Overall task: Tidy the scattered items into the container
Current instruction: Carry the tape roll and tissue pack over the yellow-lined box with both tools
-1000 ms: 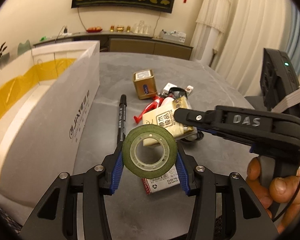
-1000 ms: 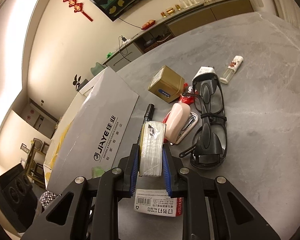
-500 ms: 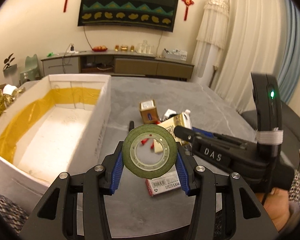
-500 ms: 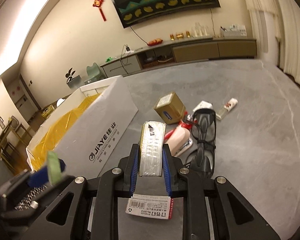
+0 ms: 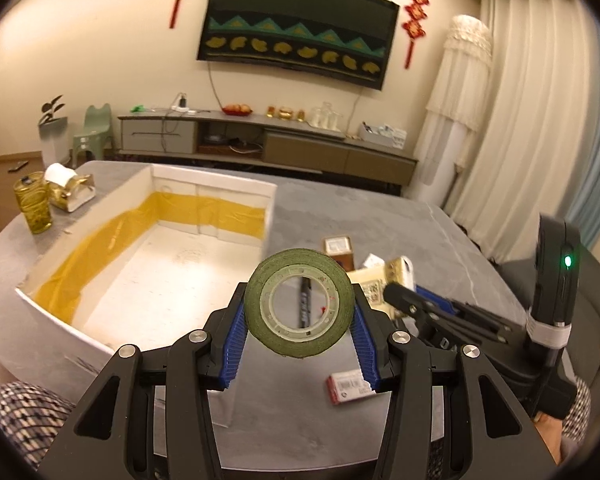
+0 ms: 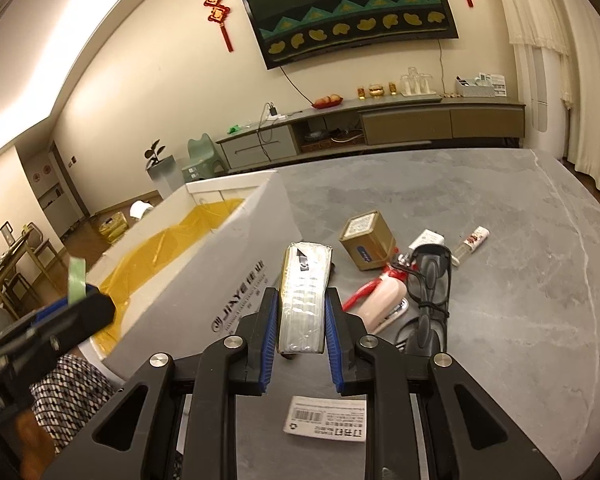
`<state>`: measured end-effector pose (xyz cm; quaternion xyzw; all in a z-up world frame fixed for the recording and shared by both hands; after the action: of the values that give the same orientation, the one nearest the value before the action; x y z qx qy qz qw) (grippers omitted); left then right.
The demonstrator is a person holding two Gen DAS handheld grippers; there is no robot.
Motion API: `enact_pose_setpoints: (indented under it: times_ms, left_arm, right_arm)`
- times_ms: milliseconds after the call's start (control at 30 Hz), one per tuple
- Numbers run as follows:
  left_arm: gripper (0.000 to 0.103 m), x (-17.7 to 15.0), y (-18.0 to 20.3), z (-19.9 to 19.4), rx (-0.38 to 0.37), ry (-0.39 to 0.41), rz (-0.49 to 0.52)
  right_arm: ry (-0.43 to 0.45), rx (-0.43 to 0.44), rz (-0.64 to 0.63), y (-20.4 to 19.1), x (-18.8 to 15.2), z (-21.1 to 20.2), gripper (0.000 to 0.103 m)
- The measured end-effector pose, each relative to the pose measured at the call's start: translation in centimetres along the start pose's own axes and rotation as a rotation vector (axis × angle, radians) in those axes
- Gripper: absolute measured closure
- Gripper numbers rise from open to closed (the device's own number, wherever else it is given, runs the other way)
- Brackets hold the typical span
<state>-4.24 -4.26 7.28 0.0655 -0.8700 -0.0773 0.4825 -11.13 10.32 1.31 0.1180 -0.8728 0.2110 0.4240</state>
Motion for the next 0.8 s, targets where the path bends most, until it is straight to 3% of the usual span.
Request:
enact_pose_setpoints:
  times_ms: [333,800]
  left_arm:
    - [0.053,1.1,-3.4,-0.8,0.075,0.0,-0.056]
    - [0.053,4.3,-6.2,-0.8,0.129,-0.013,-0.11]
  right_arm:
    - [0.016,0.063,-0.007,-2.4,2.0,-0.5,0.079]
    - [0.042,0.231,-0.092,-8.2,10.3,-0.6,0.079]
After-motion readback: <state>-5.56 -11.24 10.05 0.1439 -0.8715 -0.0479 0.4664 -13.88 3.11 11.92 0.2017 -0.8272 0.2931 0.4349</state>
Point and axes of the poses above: each gripper's, at about its wrist camera, not at the fingertips, and z roughly the way its jaws point, y to its right, x to its top, the point moved 7 cm from there along z, roughly the way its jaws point
